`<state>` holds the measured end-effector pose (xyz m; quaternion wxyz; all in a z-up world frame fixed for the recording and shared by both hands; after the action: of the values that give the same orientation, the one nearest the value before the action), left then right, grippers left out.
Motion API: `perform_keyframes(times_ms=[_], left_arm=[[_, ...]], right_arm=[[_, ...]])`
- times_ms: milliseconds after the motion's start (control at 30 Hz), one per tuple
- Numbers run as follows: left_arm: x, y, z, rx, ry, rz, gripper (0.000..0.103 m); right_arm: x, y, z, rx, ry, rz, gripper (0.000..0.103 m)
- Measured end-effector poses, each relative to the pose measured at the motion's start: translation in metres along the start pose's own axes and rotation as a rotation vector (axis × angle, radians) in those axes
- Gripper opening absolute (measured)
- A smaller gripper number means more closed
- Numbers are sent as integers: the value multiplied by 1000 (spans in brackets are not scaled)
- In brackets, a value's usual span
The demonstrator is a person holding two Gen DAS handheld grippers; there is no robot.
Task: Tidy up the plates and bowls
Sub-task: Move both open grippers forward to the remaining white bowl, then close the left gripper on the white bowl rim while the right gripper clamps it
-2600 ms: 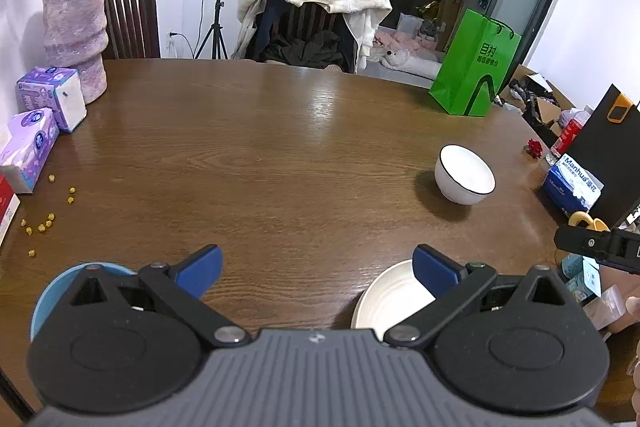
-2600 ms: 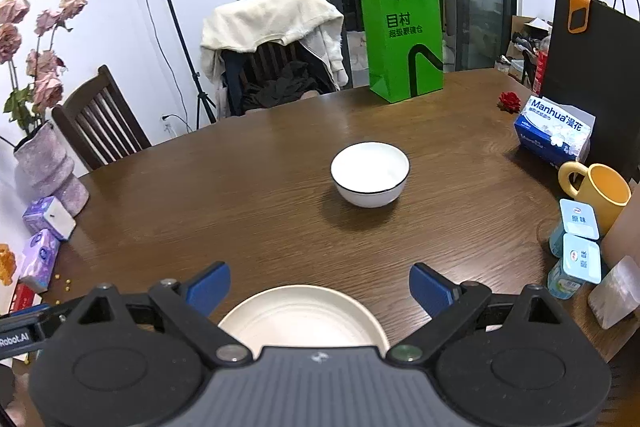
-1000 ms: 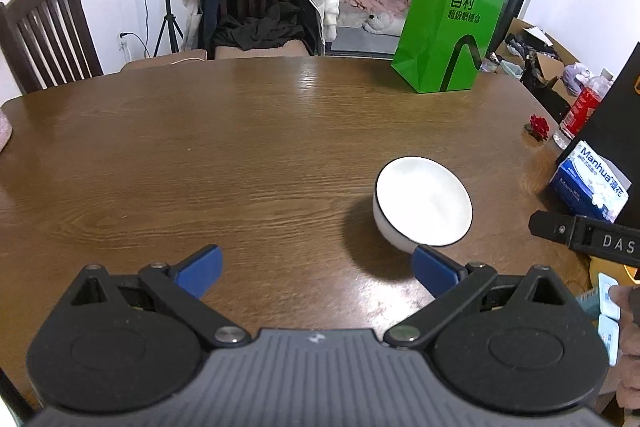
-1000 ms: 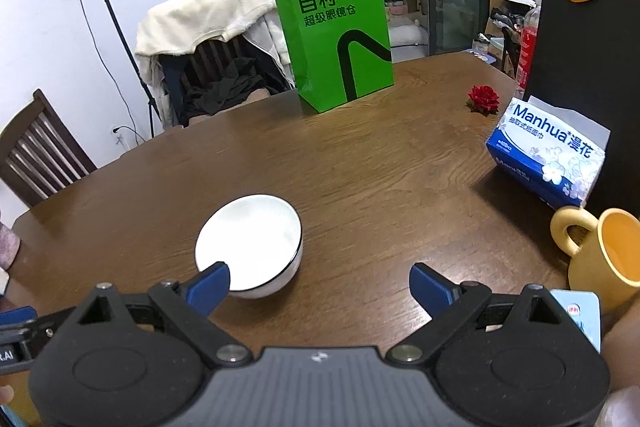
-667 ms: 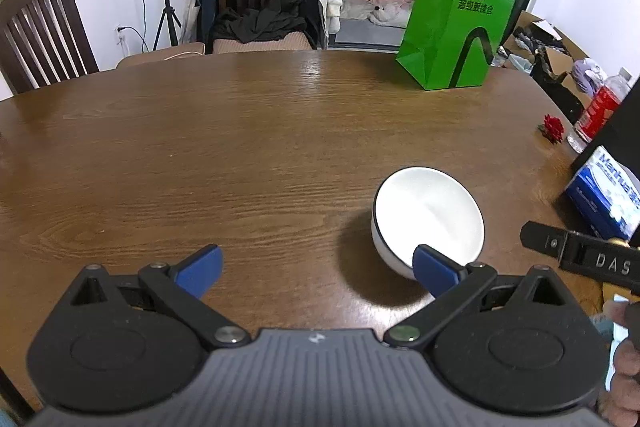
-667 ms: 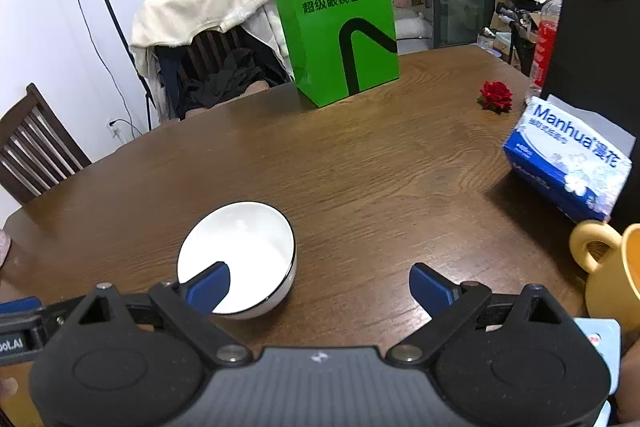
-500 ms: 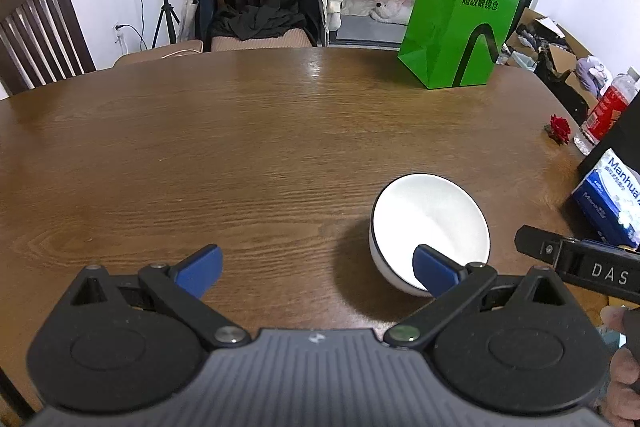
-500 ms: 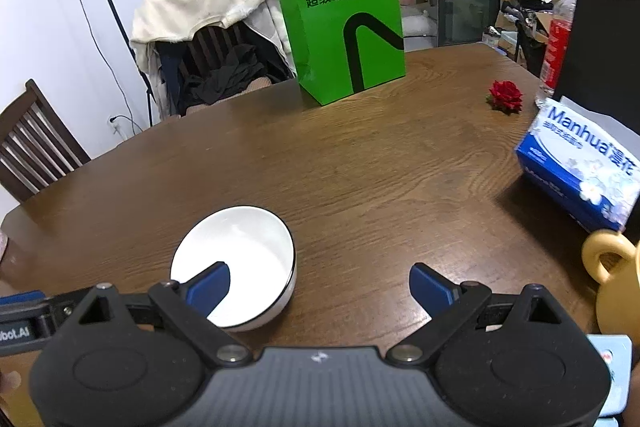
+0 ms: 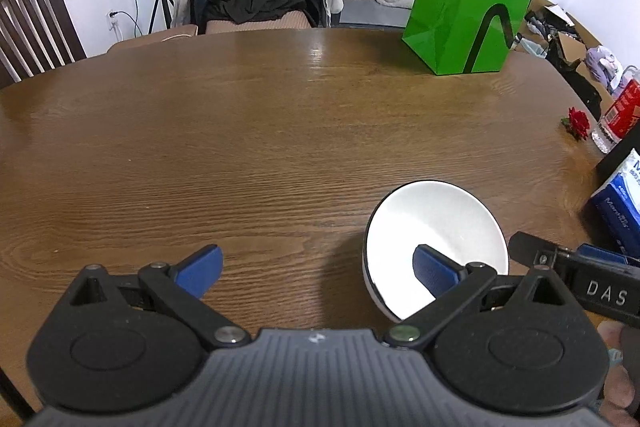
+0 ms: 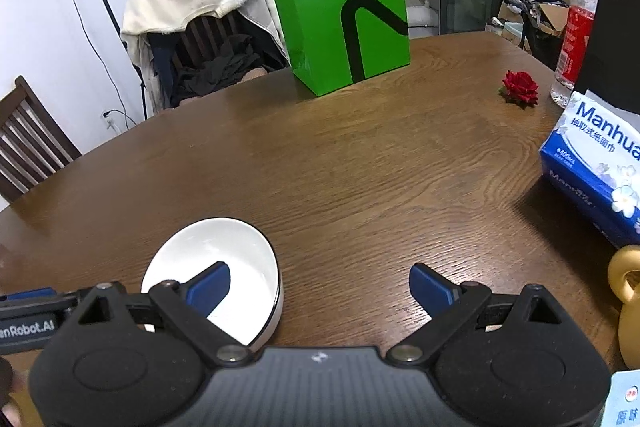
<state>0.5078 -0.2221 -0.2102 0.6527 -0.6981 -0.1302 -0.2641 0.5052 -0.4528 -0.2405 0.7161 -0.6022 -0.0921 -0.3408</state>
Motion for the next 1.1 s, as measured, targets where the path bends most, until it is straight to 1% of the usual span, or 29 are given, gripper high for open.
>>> perform_keyframes(times_ms=[167, 233, 333, 400, 533, 567, 600, 633, 700, 733, 800, 833, 900, 933, 1000, 1100], left_arm=[[1, 18, -2, -10, -4, 26, 103], [2, 24, -2, -13, -7, 34, 103], [4, 32, -3, -10, -2, 41, 101], [5, 37, -4, -14, 3, 53, 97], [6, 44, -5, -18, 10, 61, 91], [6, 46, -5, -22, 11, 64, 86], [6, 48, -5, -25, 11, 69, 80], [6, 49, -6, -29, 12, 75, 76], [5, 53, -6, -36, 9, 86, 64], [4, 54, -6, -42, 7, 91, 61], [4, 57, -7, -64, 0, 95, 53], [4, 57, -8, -74, -3, 96, 51], [4, 58, -10, -99, -5, 98, 38], [5, 59, -12, -112, -6, 100, 34], [6, 58, -16, -135, -2, 99, 20], [5, 58, -22, -157, 6, 98, 9]], right_arm=[[0, 13, 1, -6, -12, 18, 89], [0, 18, 2, -8, -22, 26, 88], [-1, 25, 6, -16, -40, 37, 81], [-2, 31, 8, -11, -43, 54, 77], [-3, 39, 11, -11, -45, 74, 72], [-4, 41, 12, -11, -47, 78, 69], [-4, 43, 13, -12, -50, 83, 66], [-5, 44, 14, -13, -53, 87, 62], [-6, 49, 16, -21, -60, 99, 52], [-7, 50, 16, -25, -60, 104, 49], [-8, 53, 16, -26, -55, 116, 39], [-8, 54, 17, -26, -55, 121, 37], [-10, 55, 18, -16, -53, 126, 30], [-10, 55, 19, -14, -56, 126, 28], [-11, 55, 22, -5, -59, 129, 19], [-12, 55, 27, 4, -67, 133, 10]])
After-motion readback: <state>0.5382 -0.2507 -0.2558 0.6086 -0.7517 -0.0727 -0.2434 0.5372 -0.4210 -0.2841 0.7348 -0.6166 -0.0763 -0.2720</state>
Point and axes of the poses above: each gripper's, at about its wrist camera, not at the fingertips, and y roughly the way its jaws point, z to its left, x to its top, the point moved 7 cm from there along y, roughly the way its jaws point, and after that the axes turned 8 degrees about y, right-handed, at the moved point
